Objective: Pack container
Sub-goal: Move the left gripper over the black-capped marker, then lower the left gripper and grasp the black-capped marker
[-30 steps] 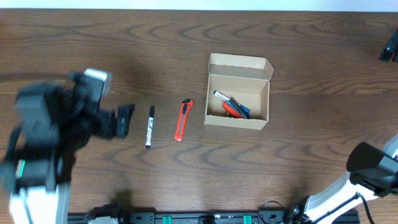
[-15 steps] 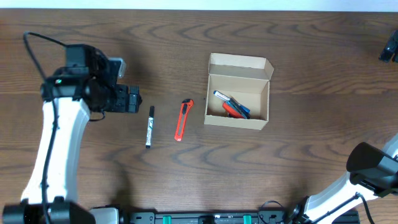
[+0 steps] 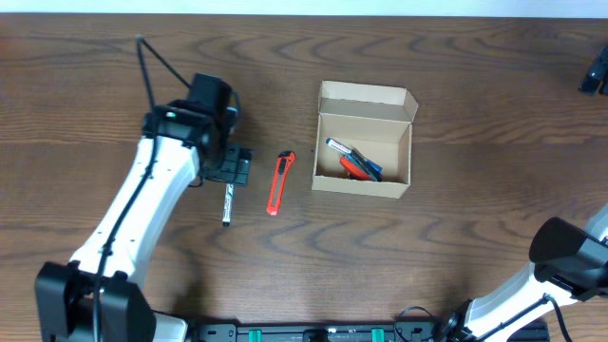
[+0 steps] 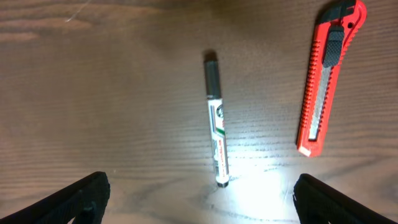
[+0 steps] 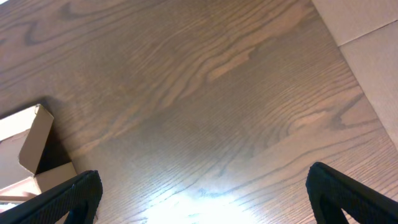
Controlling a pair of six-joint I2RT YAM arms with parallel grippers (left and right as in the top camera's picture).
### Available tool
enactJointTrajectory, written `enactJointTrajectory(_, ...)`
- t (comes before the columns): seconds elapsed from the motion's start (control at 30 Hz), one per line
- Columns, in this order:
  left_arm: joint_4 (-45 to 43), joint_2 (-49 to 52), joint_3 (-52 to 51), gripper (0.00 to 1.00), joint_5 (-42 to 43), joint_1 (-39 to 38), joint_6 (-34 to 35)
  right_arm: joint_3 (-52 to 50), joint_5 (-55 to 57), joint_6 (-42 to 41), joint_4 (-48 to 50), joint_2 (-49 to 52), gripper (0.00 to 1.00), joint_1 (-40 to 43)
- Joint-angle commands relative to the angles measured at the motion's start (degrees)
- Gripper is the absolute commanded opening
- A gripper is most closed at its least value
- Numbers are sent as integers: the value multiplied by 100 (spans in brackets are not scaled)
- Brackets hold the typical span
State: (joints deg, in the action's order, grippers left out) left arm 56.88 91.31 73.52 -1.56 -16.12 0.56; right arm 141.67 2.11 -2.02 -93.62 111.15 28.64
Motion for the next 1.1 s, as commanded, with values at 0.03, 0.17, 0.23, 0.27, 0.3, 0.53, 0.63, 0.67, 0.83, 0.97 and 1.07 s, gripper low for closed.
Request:
enactJointTrajectory(0.03, -221, 229, 9, 95, -42, -94, 227, 76, -4, -72, -2, -138, 99, 20)
enactJointTrajectory(0.17, -323, 304, 9, 95, 398, -90, 223, 76, -2, -72, -4, -138, 99, 20)
enactJointTrajectory(0.23, -313, 310, 9, 95, 205, -70, 236, 76, -2, -72, -4, -138, 99, 20)
enactJointTrajectory(0.27, -326, 321, 2, 95, 149, -66, 258, 76, -2, -72, -2, -138, 99, 20)
enactJointTrajectory(0.3, -361, 332, 2, 95, 94, -68, 278, 76, -2, -72, -2, -138, 99, 20)
enactJointTrajectory(0.53, -380, 538, -181, 95, -337, -66, 271, 76, -2, -70, -2, -138, 99, 20)
enactJointTrajectory(0.63, -468, 634, -437, 95, -326, -68, 295, 76, -2, -72, -2, -138, 99, 20)
enactJointTrajectory(0.67, -505, 658, -511, 95, -310, -68, 293, 76, -2, -72, -2, -138, 99, 20)
enactJointTrajectory(0.83, -826, 767, -879, 95, -310, -68, 400, 76, -2, -72, -4, -138, 99, 20)
enactJointTrajectory(0.97, -984, 859, -1010, 95, -306, -68, 424, 76, -2, -72, -4, -138, 99, 20)
enactJointTrajectory(1.07, -1174, 879, -1016, 95, -286, -68, 444, 76, -2, -72, -4, -138, 99, 20)
